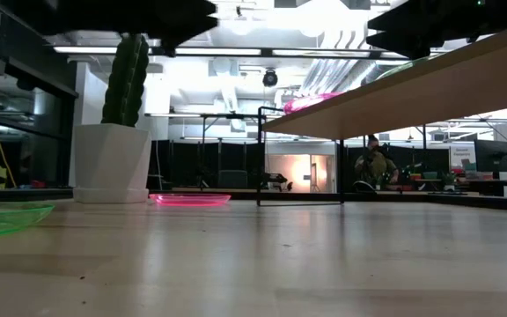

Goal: Place and stack plates onto a shelf
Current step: Stack the green plate on top of the other green plate on the shelf

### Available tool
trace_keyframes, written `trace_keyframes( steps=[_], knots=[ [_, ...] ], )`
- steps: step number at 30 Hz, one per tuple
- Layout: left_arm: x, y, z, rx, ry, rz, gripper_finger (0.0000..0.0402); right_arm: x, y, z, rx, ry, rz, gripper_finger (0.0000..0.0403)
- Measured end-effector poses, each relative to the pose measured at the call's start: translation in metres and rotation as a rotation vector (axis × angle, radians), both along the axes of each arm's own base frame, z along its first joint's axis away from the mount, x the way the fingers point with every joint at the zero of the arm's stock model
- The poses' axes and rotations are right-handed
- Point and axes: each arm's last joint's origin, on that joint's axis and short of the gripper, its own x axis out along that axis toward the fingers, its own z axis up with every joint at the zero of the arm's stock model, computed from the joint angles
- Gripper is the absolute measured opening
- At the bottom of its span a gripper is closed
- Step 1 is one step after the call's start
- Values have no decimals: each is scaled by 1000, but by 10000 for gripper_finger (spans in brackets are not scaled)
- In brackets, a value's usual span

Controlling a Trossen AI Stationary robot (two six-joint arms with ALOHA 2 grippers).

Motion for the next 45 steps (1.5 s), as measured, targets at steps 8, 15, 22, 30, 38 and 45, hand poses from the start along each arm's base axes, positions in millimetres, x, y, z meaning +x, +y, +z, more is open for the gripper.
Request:
trace_keyframes(
  steps=[8, 15, 22, 30, 38, 45],
  knots=[
    [-28, -15, -18, 16, -83, -58, 149, 0, 0, 2, 8, -19, 0, 185],
    [-30, -17, -18, 15, -81, -69, 149, 0, 0, 2, 29, -26, 1, 185],
    [-29, -21, -26, 11, 6, -98, 147, 0, 0, 1, 33, -22, 1, 185],
    [-35, -41, -63, -304, 471, -339, 147, 0, 0, -3, 51, 13, 1, 185],
    [-39, -73, -91, -339, 729, -452, 147, 5, 0, -6, 68, 35, 0, 185],
    [-32, -92, -119, -245, 841, -520, 147, 12, 0, -13, 87, 75, -1, 185]
  ],
)
